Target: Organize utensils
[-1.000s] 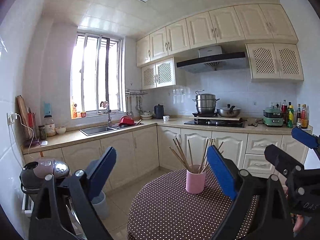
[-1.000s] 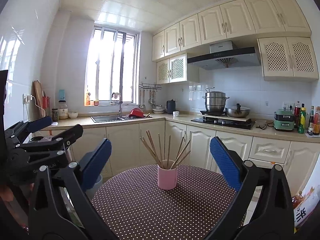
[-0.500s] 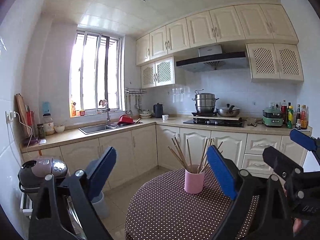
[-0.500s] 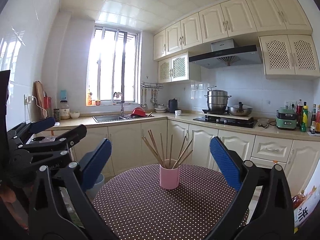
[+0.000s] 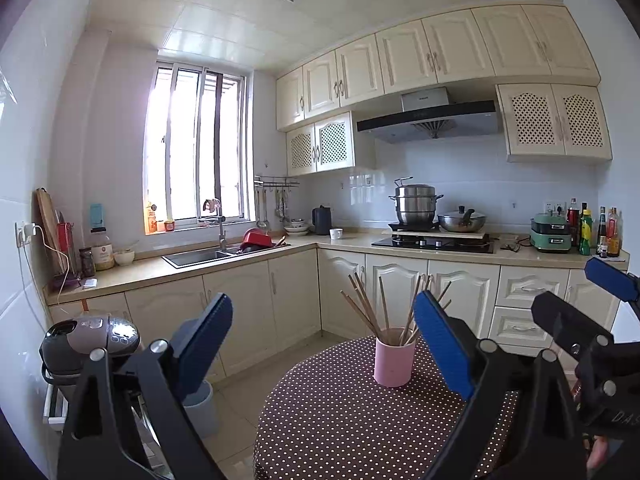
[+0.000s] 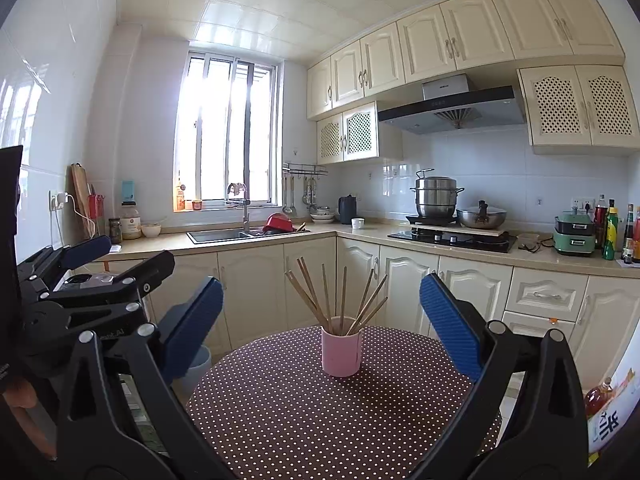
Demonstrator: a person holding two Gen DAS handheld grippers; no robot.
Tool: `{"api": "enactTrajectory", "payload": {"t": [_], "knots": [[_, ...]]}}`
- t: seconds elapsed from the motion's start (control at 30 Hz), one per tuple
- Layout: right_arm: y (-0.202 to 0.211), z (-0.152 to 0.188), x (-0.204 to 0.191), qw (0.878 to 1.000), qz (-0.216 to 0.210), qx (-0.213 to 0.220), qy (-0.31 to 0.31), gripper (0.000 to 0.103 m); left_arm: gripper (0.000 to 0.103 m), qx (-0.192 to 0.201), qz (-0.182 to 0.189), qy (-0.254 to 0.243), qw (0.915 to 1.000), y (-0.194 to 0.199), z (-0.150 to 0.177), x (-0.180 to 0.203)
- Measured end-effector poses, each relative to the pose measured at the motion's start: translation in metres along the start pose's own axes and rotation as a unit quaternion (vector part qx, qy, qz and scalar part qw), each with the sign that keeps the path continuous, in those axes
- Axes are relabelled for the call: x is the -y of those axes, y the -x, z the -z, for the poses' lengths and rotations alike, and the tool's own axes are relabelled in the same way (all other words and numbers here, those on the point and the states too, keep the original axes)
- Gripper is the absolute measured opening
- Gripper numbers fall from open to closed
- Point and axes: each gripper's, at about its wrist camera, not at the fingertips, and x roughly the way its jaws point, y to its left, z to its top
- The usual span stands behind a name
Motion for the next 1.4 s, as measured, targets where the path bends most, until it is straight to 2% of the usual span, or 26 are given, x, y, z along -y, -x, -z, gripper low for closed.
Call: {"api": "enactTrajectory", "payload": {"t": [1.4], "knots": [[-0.0037, 0.0060, -0.0002, 1.000, -0.003, -0.009, -0.014, 0.097, 0.090, -0.002, 0.001, -0.001, 1.0000, 0.0006, 0.0007, -0.0011]]}}
